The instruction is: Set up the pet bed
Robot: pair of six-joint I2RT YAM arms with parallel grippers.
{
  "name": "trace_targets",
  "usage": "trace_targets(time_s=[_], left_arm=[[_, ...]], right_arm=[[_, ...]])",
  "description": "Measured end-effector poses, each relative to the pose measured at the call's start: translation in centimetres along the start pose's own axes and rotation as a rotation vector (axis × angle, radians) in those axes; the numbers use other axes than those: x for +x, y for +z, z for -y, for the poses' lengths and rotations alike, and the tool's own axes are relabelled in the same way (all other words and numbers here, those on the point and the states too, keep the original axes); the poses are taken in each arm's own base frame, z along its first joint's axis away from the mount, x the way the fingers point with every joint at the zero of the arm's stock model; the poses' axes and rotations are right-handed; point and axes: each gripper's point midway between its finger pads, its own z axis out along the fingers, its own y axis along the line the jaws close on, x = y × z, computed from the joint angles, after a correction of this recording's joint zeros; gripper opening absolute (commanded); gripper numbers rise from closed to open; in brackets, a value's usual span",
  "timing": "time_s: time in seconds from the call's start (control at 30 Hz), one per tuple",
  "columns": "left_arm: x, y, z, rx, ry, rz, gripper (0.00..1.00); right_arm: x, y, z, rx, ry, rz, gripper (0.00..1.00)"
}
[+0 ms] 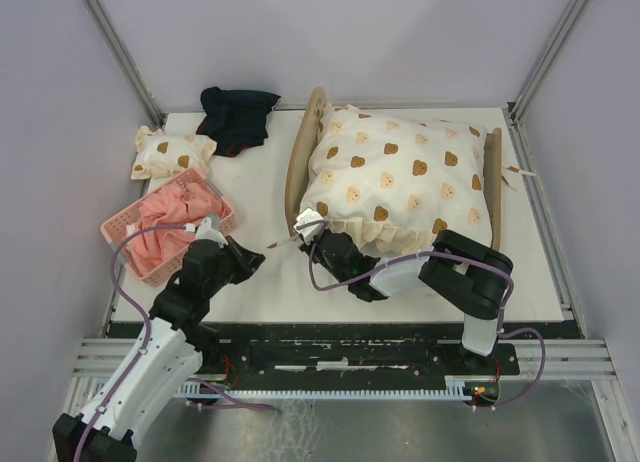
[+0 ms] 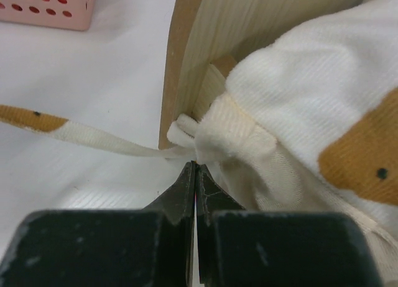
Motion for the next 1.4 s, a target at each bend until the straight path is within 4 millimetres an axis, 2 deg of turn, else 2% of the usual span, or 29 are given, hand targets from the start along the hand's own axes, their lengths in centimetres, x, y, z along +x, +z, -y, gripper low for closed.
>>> trace_targets(time_s=[0.1,0.2,0.5,0.77,0.87,0.93,1.0,1.07,1.2,1.3,1.4], left_arm=[[0.0,0.0,0.0,0.001,0.000,0.000,0.03],[0.0,0.0,0.1,0.003,0.000,-0.001,0.03],[0.1,-0.1,0.1,0.011,-0.005,0.003,0.03],[0.4,0.0,-0.1,0.007,-0.029,-0.003,0.03],[0.5,-0.1,-0.2,0.008,-0.035,-0.003,0.03],[0.6,0.0,-0.2,0.008,-0.039,-0.004,0.03],[0.7,-0.1,-0.3,0.010,-0.048,-0.006,0.07],[1.0,-0.1,-0.5,0.012,-0.057,-0.008,0.17],[1.1,0.0,-0.5,0.013,-0.067,-0.010,0.34],[1.1,0.1,-0.5,0.015,-0.064,-0.011,0.39],[1.1,0.5,-0.3,0.016,-0.049,-0.023,0.40]], right_arm=[[-0.5,0.2,-0.3,0.010,0.031,0.032,0.02],[0.0,0.5,-0.7,0.005,0.032,0.039,0.02],[1.3,-1.2,-0.6,0.018,0.125,0.078,0.02],[-0.7,-0.9,-1.0,-0.009,0.171,0.150,0.02],[-2.0,-0.1,-2.3,-0.068,0.182,0.170,0.02],[-2.1,0.3,-2.7,-0.093,0.177,0.163,0.02],[-1.9,0.5,-3.2,-0.120,0.168,0.156,0.02],[-1.1,0.4,-3.0,-0.121,0.159,0.135,0.02],[1.8,-0.4,-2.2,-0.105,0.144,0.073,0.02],[3.4,-0.9,-1.5,-0.085,0.134,0.034,0.02],[4.0,-1.0,-1.0,-0.066,0.131,0.021,0.02]])
